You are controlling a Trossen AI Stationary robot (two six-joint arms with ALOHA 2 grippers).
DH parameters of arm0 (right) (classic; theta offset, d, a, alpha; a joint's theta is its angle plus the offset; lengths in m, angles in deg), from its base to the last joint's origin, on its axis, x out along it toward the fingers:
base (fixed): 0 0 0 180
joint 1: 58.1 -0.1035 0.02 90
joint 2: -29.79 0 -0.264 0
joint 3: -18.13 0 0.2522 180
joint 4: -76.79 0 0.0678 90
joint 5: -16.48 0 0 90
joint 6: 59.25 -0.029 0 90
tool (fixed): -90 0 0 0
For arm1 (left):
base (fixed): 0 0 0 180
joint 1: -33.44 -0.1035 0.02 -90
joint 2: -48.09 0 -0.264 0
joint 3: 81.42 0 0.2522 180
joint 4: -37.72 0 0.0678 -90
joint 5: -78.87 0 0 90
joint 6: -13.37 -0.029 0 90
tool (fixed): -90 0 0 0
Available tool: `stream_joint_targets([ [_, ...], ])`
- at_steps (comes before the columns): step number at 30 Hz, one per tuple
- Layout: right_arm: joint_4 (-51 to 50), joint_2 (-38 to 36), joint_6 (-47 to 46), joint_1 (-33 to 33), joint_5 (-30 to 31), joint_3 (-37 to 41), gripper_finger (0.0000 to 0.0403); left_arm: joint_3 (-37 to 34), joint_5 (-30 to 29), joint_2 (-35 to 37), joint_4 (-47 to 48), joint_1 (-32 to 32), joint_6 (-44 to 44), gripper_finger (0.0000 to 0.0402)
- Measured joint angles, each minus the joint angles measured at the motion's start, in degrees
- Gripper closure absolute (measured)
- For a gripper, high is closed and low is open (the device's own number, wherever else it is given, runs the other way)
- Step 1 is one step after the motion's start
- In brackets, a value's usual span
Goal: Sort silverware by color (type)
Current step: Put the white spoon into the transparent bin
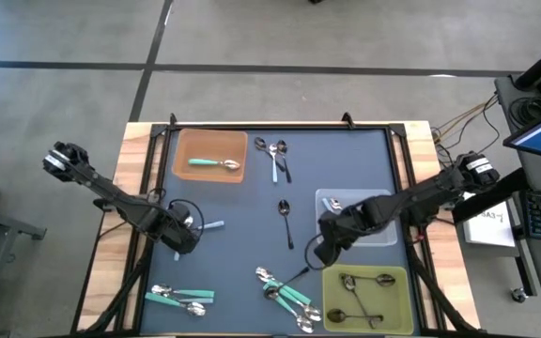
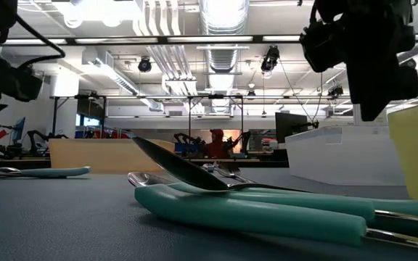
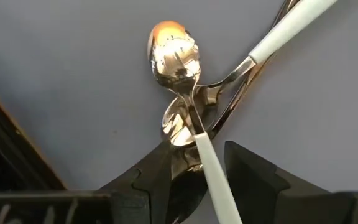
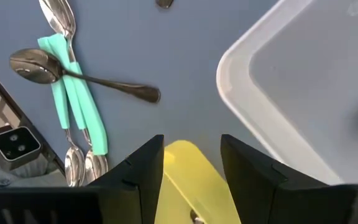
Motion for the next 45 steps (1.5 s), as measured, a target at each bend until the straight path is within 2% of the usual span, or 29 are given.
stream_joint_targets([
  [11, 0.00, -0.04, 4.50, 2.49, -0.39, 0.02, 0.0252, -2.12, 0.02, -1.48, -4.45, 0.00, 1.00, 0.0272],
  [18, -0.01, -0.05, 6.07, 3.12, -0.42, 0.02, 0.0252, -4.12, 1.09, -4.38, -10.86, 0.13, 1.06, 0.0274],
  [22, -0.26, -0.07, 6.69, 3.30, -0.49, -0.41, 0.0252, -2.94, 1.17, -5.44, -8.62, 0.13, 1.04, 0.0298],
  [29, -0.21, -0.09, 8.25, 3.31, -0.44, -2.28, 0.0252, -2.13, 1.78, -5.17, -6.33, 0.11, 0.92, 0.0389],
  [37, -0.24, -0.09, 8.28, 3.31, -0.42, -2.71, 0.0252, 0.49, 2.35, -5.22, -5.42, 0.13, -0.56, 0.0393],
  [45, -0.24, -0.09, 8.13, 3.31, -0.39, -2.71, 0.0252, 6.06, 2.54, -5.20, 4.87, 0.17, -2.13, 0.0394],
])
